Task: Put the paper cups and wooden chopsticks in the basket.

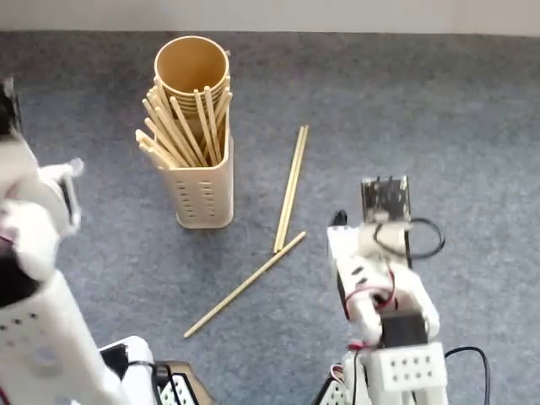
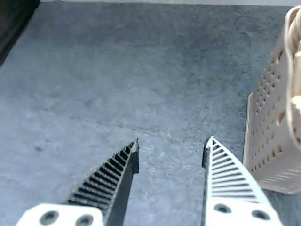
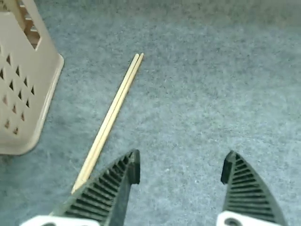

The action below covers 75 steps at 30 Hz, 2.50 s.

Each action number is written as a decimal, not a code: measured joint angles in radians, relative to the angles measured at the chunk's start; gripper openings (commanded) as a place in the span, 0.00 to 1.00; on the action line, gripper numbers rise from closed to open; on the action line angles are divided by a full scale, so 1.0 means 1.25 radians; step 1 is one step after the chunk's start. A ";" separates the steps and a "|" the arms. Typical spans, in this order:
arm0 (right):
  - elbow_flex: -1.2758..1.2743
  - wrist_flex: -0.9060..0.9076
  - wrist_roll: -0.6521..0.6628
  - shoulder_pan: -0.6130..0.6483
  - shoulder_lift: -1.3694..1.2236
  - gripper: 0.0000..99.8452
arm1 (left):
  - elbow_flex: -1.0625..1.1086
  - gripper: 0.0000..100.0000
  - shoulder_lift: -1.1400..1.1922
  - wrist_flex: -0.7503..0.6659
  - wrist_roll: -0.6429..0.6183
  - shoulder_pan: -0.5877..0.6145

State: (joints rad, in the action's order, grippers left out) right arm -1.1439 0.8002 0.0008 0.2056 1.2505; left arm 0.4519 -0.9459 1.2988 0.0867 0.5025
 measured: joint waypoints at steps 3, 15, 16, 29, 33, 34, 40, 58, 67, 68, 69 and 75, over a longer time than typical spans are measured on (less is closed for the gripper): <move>0.114 -0.034 -0.029 0.058 -0.167 0.28 | 0.268 0.24 -0.110 -0.164 -0.018 0.000; 0.276 -0.303 -0.124 0.145 -0.746 0.28 | 0.736 0.24 -0.324 -0.449 -0.103 0.059; 0.280 -0.328 -0.124 0.145 -0.778 0.28 | 0.755 0.24 -0.340 -0.457 -0.103 0.059; 0.436 -0.389 -0.124 0.145 -1.118 0.28 | 0.874 0.24 -0.599 -0.433 -0.093 0.049; 0.455 -0.389 -0.124 0.157 -1.123 0.28 | 0.876 0.24 -0.655 -0.379 -0.065 0.028; 0.458 -0.389 -0.124 0.160 -1.128 0.28 | 0.876 0.24 -0.667 -0.369 -0.064 0.028; 0.458 -0.390 -0.124 0.161 -1.131 0.28 | 0.891 0.24 -0.684 -0.361 -0.064 0.022; 0.583 -0.301 -0.124 0.210 -1.229 0.00 | 0.891 0.24 -0.684 -0.358 -0.064 0.022; 0.709 -0.133 -0.124 0.160 -1.280 0.01 | 0.891 0.24 -0.684 -0.358 -0.064 0.022; 0.709 -0.115 -0.124 0.155 -1.264 0.01 | 0.891 0.24 -0.684 -0.358 -0.064 0.022; 0.708 -0.106 -0.124 0.151 -1.242 0.01 | 0.891 0.24 -0.684 -0.358 -0.064 0.022; 0.707 -0.095 -0.125 0.129 -0.922 0.01 | 0.894 0.24 -0.684 -0.358 -0.064 0.021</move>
State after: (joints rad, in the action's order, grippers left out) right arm -0.2601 0.6820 -0.1557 0.3667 0.0982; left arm 1.5689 -1.8006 0.8508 0.0069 0.5286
